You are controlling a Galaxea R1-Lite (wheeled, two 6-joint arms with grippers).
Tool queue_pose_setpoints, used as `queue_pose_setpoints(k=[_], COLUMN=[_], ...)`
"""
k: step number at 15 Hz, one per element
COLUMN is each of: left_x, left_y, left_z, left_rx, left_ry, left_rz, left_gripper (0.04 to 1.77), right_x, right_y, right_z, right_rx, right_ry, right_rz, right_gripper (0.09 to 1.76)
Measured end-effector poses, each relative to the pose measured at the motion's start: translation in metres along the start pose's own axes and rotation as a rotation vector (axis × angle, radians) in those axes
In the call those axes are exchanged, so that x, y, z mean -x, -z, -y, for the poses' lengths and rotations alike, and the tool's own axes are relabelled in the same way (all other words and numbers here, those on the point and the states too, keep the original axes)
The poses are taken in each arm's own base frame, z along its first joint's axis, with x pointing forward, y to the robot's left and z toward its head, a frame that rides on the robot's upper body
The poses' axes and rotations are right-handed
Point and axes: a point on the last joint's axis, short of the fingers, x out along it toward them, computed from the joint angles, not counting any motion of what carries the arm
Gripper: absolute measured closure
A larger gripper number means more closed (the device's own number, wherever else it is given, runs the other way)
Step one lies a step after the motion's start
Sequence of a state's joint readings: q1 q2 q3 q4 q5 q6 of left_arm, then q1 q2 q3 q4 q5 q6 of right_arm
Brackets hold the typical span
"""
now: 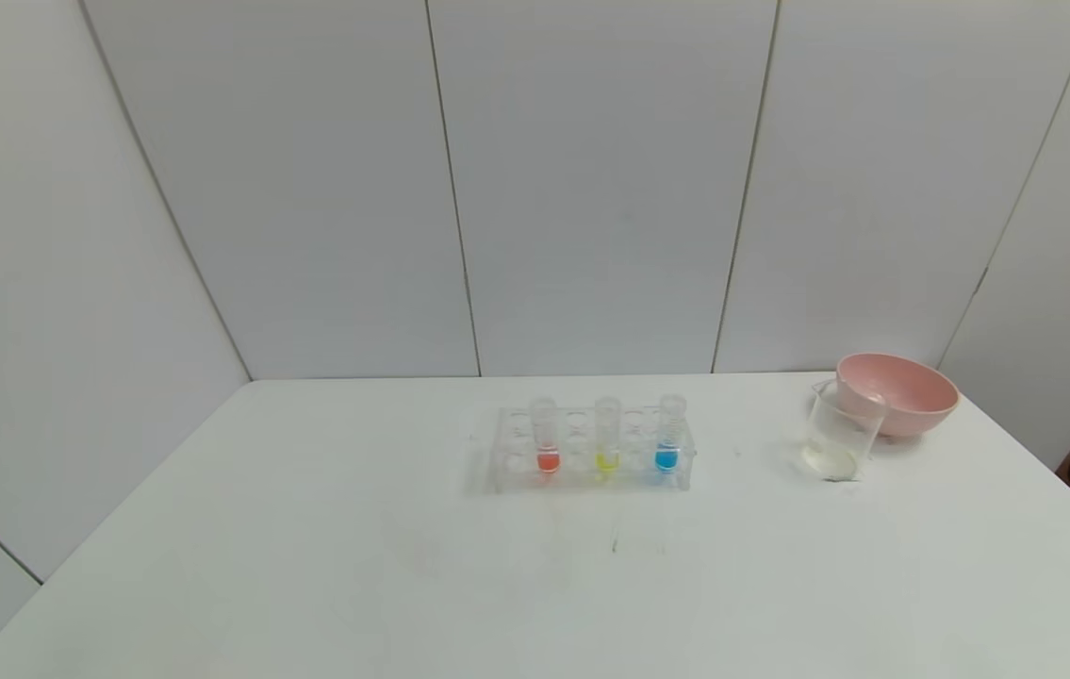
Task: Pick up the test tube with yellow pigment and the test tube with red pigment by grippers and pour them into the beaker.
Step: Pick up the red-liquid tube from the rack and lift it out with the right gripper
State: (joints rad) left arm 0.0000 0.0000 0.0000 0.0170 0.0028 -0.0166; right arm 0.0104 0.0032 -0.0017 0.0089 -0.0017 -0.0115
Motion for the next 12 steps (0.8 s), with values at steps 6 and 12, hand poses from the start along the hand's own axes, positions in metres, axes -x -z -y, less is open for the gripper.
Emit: queue_pose_setpoints(k=[6, 12], left_x=[0.0000, 0.0000], left_y=[0.0000, 0.0000], left_z=[0.0000, 0.0000], left_rx=[0.000, 0.000], left_ry=[0.000, 0.000], left_rz=[0.000, 0.000], left_gripper=[0.09, 0.09], right_x=[0.0000, 0.0000], right_y=[-0.0003, -0.0003], right_z=[0.0000, 0.0000], right_rx=[-0.003, -0.005], right_ry=[0.000, 0.002], right_rz=[0.003, 0.003], right_gripper=[0.14, 0.14])
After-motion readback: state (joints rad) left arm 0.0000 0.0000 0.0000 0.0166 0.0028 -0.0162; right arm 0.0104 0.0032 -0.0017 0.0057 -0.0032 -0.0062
